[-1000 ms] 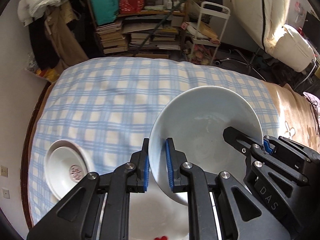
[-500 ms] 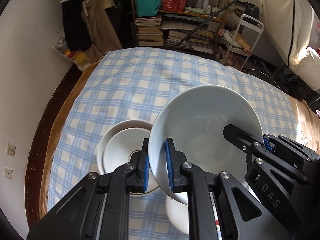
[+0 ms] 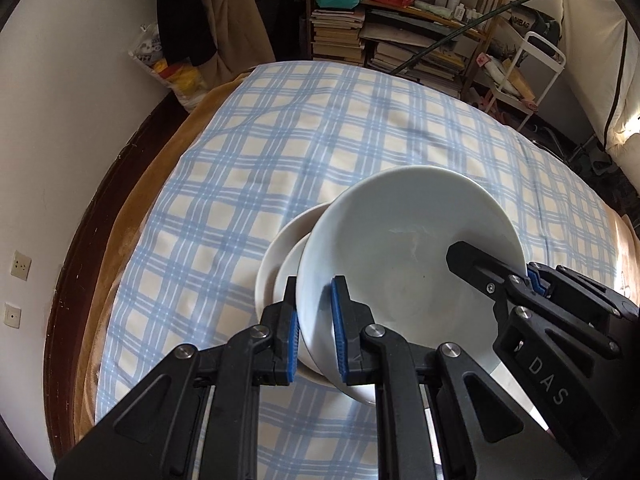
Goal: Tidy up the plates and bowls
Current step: 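Carry the left tool's bowl over a nested bowl stack while the right tool carries its bowl, then set the bowl into the stack and open the left tool while the right tool releases its bowl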
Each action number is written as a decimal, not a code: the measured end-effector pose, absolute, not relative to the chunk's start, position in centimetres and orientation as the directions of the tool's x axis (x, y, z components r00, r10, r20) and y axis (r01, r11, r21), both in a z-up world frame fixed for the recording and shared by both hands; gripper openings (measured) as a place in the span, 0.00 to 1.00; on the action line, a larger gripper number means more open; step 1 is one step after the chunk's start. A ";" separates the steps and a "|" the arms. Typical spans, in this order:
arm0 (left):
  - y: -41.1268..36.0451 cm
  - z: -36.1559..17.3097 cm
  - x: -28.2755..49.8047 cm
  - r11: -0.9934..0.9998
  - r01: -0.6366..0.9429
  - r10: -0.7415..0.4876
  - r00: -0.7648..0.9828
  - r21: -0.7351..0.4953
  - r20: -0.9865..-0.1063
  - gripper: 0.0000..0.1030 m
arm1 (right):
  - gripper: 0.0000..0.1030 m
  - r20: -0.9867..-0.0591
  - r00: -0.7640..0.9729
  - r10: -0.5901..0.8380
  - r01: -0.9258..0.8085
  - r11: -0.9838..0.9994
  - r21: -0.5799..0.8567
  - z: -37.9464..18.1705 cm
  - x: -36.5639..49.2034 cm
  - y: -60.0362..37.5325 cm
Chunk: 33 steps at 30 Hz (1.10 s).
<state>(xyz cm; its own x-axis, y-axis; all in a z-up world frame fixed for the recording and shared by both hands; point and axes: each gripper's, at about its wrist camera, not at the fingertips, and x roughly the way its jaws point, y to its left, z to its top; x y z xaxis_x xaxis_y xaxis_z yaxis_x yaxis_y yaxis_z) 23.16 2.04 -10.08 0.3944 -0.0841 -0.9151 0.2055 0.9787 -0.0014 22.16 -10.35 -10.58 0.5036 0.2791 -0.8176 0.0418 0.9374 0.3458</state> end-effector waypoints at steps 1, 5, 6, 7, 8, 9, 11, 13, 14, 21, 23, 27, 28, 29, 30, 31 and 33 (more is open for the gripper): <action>2.4 -10.3 23.3 0.979 0.203 -0.087 0.390 -0.006 -0.917 0.14 | 0.11 -0.818 0.503 0.281 0.041 0.937 0.347 -10.8 22.3 -10.2; 3.4 -11.1 23.6 0.981 0.193 -0.103 0.371 -0.032 -0.923 0.15 | 0.11 -0.823 0.501 0.269 0.027 0.945 0.326 -11.3 22.8 -9.1; 3.6 -11.3 23.7 0.981 0.190 -0.105 0.366 -0.037 -0.925 0.15 | 0.11 -0.825 0.498 0.266 0.024 0.947 0.320 -11.4 23.0 -8.9; 3.9 -11.6 23.8 0.982 0.186 -0.108 0.359 -0.042 -0.927 0.15 | 0.11 -0.827 0.496 0.264 0.022 0.948 0.316 -11.6 23.1 -8.7; 4.1 -11.9 23.9 0.983 0.180 -0.111 0.353 -0.049 -0.929 0.15 | 0.11 -0.830 0.492 0.263 0.020 0.950 0.313 -11.8 23.1 -8.6; 4.3 -12.1 24.0 0.984 0.170 -0.114 0.346 -0.057 -0.931 0.15 | 0.11 -0.832 0.490 0.260 0.018 0.951 0.309 -12.0 23.2 -8.3; 4.6 -12.6 24.1 0.988 0.143 -0.109 0.330 -0.065 -0.938 0.14 | 0.11 -0.835 0.489 0.253 0.007 0.956 0.294 -12.3 23.3 -7.8; 4.4 -12.8 24.1 0.988 0.150 -0.091 0.335 -0.043 -0.938 0.14 | 0.11 -0.839 0.489 0.237 -0.009 0.964 0.267 -12.6 23.3 -7.3; 4.2 -12.9 24.0 0.987 0.159 -0.079 0.338 -0.026 -0.938 0.14 | 0.11 -0.840 0.492 0.227 -0.014 0.967 0.253 -12.7 23.2 -7.2; 4.7 -13.9 24.5 0.988 0.147 -0.082 0.317 -0.037 -0.945 0.14 | 0.11 -0.836 0.486 0.253 -0.020 0.960 0.280 -13.4 23.1 -7.5; 4.8 -13.9 24.5 0.988 0.149 -0.083 0.318 -0.037 -0.944 0.14 | 0.11 -0.839 0.481 0.256 -0.023 0.960 0.280 -13.4 23.2 -7.5; 4.6 -13.5 24.4 0.987 0.160 -0.067 0.347 -0.011 -0.935 0.15 | 0.11 -0.835 0.477 0.274 -0.022 0.954 0.300 -13.4 23.3 -7.7; 4.6 -13.2 24.3 0.987 0.157 -0.039 0.372 0.021 -0.928 0.15 | 0.11 -0.832 0.479 0.279 -0.023 0.952 0.306 -13.4 23.3 -7.7; 4.6 -12.8 24.2 0.987 0.156 -0.020 0.391 0.045 -0.920 0.19 | 0.12 -0.831 0.480 0.280 -0.024 0.952 0.306 -13.3 23.2 -7.7; 4.7 -12.6 24.1 0.986 0.157 -0.017 0.401 0.051 -0.916 0.19 | 0.12 -0.831 0.482 0.277 -0.024 0.953 0.303 -13.2 23.2 -7.7; 4.8 -12.3 24.1 0.986 0.156 -0.017 0.406 0.051 -0.914 0.19 | 0.13 -0.831 0.484 0.274 -0.024 0.954 0.300 -13.2 23.1 -7.7; 5.3 -12.1 24.3 0.988 0.147 -0.017 0.407 0.047 -0.913 0.19 | 0.13 -0.833 0.481 0.273 -0.022 0.954 0.299 -13.0 23.1 -7.8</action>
<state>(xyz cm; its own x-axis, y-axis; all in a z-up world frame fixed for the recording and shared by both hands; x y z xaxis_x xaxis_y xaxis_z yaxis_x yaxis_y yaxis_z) 24.25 5.28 -12.11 0.4067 -0.0170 -0.9134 0.1474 0.9879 0.0473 23.13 -7.77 -13.00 0.4808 0.2728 -0.8333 -0.0224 0.9539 0.2994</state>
